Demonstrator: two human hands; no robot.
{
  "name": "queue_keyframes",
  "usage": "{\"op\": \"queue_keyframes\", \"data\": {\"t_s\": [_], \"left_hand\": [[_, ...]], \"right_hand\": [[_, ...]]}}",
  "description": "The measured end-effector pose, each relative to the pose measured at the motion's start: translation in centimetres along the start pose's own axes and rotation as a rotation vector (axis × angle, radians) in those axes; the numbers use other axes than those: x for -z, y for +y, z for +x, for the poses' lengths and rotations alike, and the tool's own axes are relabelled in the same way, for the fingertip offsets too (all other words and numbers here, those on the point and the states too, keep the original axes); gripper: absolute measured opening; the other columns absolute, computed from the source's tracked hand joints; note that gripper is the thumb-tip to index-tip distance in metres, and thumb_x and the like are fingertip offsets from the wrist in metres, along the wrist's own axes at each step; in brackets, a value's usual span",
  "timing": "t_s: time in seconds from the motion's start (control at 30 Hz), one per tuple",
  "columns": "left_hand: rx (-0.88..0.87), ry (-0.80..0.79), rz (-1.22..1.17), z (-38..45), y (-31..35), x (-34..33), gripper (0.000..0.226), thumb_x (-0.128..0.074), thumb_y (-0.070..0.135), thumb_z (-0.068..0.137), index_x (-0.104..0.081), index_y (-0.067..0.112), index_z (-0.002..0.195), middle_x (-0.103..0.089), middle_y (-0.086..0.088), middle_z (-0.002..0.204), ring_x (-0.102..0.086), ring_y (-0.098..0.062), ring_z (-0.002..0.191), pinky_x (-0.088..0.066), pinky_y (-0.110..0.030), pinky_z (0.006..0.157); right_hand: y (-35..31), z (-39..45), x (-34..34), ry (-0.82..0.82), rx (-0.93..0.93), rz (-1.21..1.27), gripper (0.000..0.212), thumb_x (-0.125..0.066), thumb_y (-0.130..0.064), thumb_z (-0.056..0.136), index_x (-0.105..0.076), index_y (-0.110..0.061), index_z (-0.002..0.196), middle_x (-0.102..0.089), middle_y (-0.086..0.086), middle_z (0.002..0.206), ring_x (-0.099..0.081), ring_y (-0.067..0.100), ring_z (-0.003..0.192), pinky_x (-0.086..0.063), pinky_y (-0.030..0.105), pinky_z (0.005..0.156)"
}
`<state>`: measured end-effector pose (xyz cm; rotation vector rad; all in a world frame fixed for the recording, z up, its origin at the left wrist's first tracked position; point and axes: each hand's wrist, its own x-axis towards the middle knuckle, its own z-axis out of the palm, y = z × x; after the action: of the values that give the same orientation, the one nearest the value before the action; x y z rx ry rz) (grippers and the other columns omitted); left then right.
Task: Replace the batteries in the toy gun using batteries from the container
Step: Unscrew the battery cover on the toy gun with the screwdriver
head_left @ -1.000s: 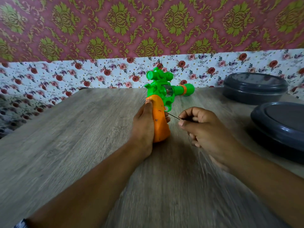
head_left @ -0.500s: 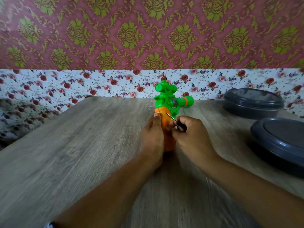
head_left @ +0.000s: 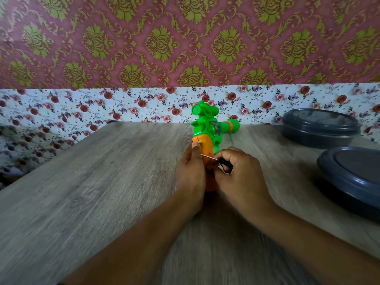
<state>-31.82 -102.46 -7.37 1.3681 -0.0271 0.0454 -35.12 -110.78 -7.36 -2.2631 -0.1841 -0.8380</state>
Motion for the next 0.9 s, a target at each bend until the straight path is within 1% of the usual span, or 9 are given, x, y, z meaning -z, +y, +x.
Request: {"op": "queue_keyframes", "data": {"t_s": [0.17, 0.27, 0.37, 0.47, 0.57, 0.67, 0.77, 0.83, 0.9], "left_hand": [[-0.053, -0.029, -0.037, -0.6, 0.3, -0.2, 0.029, -0.037, 0.032, 0.100, -0.063, 0.024, 0.089, -0.067, 0.000, 0.089, -0.063, -0.019, 0.090, -0.052, -0.029, 0.080], [-0.031, -0.018, -0.014, -0.4, 0.0, -0.1, 0.029, -0.035, 0.038, 0.100, -0.062, 0.027, 0.096, -0.069, -0.003, 0.099, -0.066, -0.022, 0.099, -0.052, -0.041, 0.093], [-0.003, -0.034, -0.011, -0.1, -0.3, 0.0, 0.048, -0.030, 0.053, 0.096, -0.063, 0.021, 0.110, -0.070, -0.008, 0.106, -0.067, -0.024, 0.100, -0.049, -0.046, 0.098], [0.032, -0.063, -0.026, 0.1, -0.6, 0.1, 0.060, -0.027, 0.063, 0.092, -0.066, 0.020, 0.108, -0.073, -0.009, 0.102, -0.069, -0.024, 0.098, -0.049, -0.047, 0.097], [0.035, -0.063, -0.020, 0.4, -0.9, 0.1, 0.064, -0.027, 0.070, 0.088, -0.069, 0.023, 0.098, -0.073, -0.008, 0.100, -0.069, -0.023, 0.097, -0.050, -0.046, 0.097], [0.032, -0.059, -0.023, 0.5, -1.1, 0.2, 0.062, -0.027, 0.071, 0.086, -0.070, 0.028, 0.096, -0.074, -0.006, 0.101, -0.069, -0.022, 0.098, -0.049, -0.047, 0.097], [0.032, -0.053, -0.029, 0.8, -1.4, 0.3, 0.063, -0.026, 0.071, 0.087, -0.071, 0.028, 0.097, -0.074, -0.005, 0.101, -0.069, -0.021, 0.097, -0.050, -0.045, 0.097], [0.034, -0.053, -0.027, 1.0, -1.4, 0.2, 0.060, -0.024, 0.067, 0.090, -0.068, 0.027, 0.096, -0.073, -0.005, 0.095, -0.071, -0.016, 0.086, -0.054, -0.037, 0.087], [0.037, -0.083, -0.066, 0.9, -1.2, 0.2, 0.058, -0.021, 0.060, 0.094, -0.061, 0.024, 0.113, -0.071, -0.006, 0.091, -0.070, -0.013, 0.074, -0.054, -0.030, 0.073]], "right_hand": [[0.1, 0.0, 0.3, 0.014, -0.032, 0.070, 0.016, -0.063, -0.001, 0.071, -0.068, -0.016, 0.073, -0.059, -0.008, 0.070, -0.054, 0.004, 0.063, -0.041, 0.017, 0.061], [0.1, -0.1, 0.2, 0.000, -0.070, 0.123, 0.016, -0.064, -0.002, 0.073, -0.070, -0.015, 0.079, -0.061, -0.009, 0.072, -0.054, 0.000, 0.062, -0.040, 0.010, 0.059], [0.4, -0.2, 0.0, -0.019, -0.106, 0.134, 0.014, -0.065, -0.005, 0.073, -0.069, -0.014, 0.082, -0.055, -0.013, 0.065, -0.050, -0.001, 0.055, -0.036, 0.008, 0.055], [0.6, -0.4, -0.2, -0.037, -0.159, 0.211, 0.007, -0.065, -0.009, 0.074, -0.068, -0.014, 0.077, -0.060, -0.002, 0.061, -0.053, 0.010, 0.056, -0.046, 0.032, 0.056], [0.5, -0.4, -0.2, -0.052, -0.197, 0.319, 0.006, -0.063, -0.014, 0.078, -0.067, -0.011, 0.077, -0.066, 0.008, 0.067, -0.060, 0.023, 0.065, -0.050, 0.043, 0.064], [0.5, -0.4, -0.1, -0.086, -0.205, 0.345, 0.008, -0.061, -0.015, 0.081, -0.068, -0.011, 0.081, -0.068, 0.007, 0.071, -0.061, 0.021, 0.068, -0.050, 0.040, 0.066], [0.7, 0.0, 0.3, -0.089, -0.224, 0.356, 0.010, -0.062, -0.014, 0.081, -0.064, -0.007, 0.074, -0.060, 0.004, 0.062, -0.052, 0.013, 0.058, -0.042, 0.036, 0.060], [1.3, 0.7, 1.2, -0.065, -0.258, 0.327, 0.017, -0.063, -0.017, 0.081, -0.062, -0.004, 0.070, -0.057, 0.009, 0.060, -0.049, 0.014, 0.058, -0.040, 0.036, 0.059], [2.3, 1.6, 2.7, -0.105, -0.310, 0.221, 0.022, -0.065, -0.019, 0.080, -0.059, 0.000, 0.069, -0.052, 0.012, 0.060, -0.047, 0.018, 0.057, -0.037, 0.033, 0.058]]}}
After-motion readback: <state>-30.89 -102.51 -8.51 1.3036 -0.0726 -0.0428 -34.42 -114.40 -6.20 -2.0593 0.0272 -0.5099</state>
